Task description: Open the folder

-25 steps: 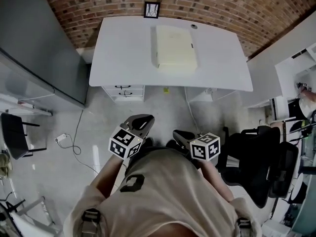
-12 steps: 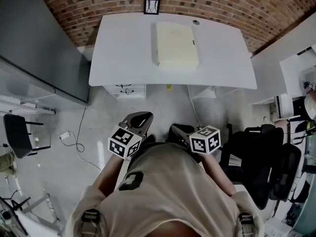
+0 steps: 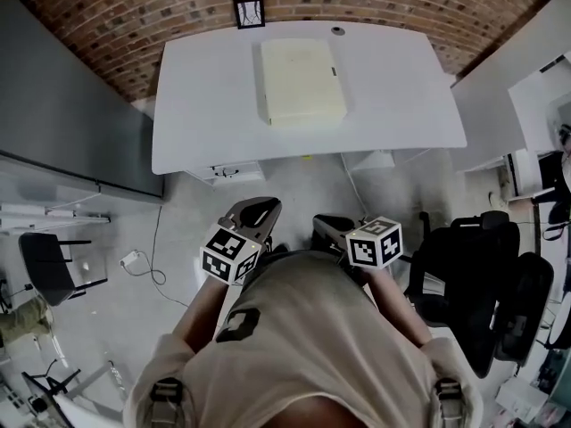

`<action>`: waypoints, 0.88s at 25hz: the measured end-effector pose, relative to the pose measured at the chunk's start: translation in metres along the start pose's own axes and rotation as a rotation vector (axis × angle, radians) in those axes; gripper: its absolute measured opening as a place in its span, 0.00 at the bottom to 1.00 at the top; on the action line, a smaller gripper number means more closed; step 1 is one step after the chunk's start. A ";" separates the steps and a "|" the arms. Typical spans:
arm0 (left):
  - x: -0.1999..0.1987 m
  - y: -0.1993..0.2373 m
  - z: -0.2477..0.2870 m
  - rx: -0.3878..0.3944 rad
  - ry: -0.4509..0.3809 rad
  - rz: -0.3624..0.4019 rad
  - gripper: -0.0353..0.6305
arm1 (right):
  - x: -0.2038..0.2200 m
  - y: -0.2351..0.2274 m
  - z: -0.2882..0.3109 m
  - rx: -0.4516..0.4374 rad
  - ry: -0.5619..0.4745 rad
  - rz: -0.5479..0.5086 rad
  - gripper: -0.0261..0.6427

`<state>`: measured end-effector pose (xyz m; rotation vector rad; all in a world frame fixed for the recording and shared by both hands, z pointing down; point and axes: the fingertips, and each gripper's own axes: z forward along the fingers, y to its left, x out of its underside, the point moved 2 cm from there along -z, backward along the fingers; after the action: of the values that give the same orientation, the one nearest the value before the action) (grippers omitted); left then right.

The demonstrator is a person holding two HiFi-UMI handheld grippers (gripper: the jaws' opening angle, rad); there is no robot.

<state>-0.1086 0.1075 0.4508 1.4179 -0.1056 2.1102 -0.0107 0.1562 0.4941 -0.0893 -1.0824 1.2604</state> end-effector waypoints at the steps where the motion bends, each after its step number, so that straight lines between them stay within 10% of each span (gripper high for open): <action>1: -0.003 -0.001 0.006 0.001 0.004 0.003 0.08 | -0.003 -0.005 -0.002 -0.003 -0.008 0.009 0.05; 22: -0.063 0.021 0.073 -0.279 0.037 0.035 0.08 | -0.057 -0.108 -0.056 -0.151 0.005 -0.005 0.05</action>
<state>-0.0434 0.0362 0.4327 1.2190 -0.3966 2.0554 0.1107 0.0977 0.4938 -0.2037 -1.1713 1.1721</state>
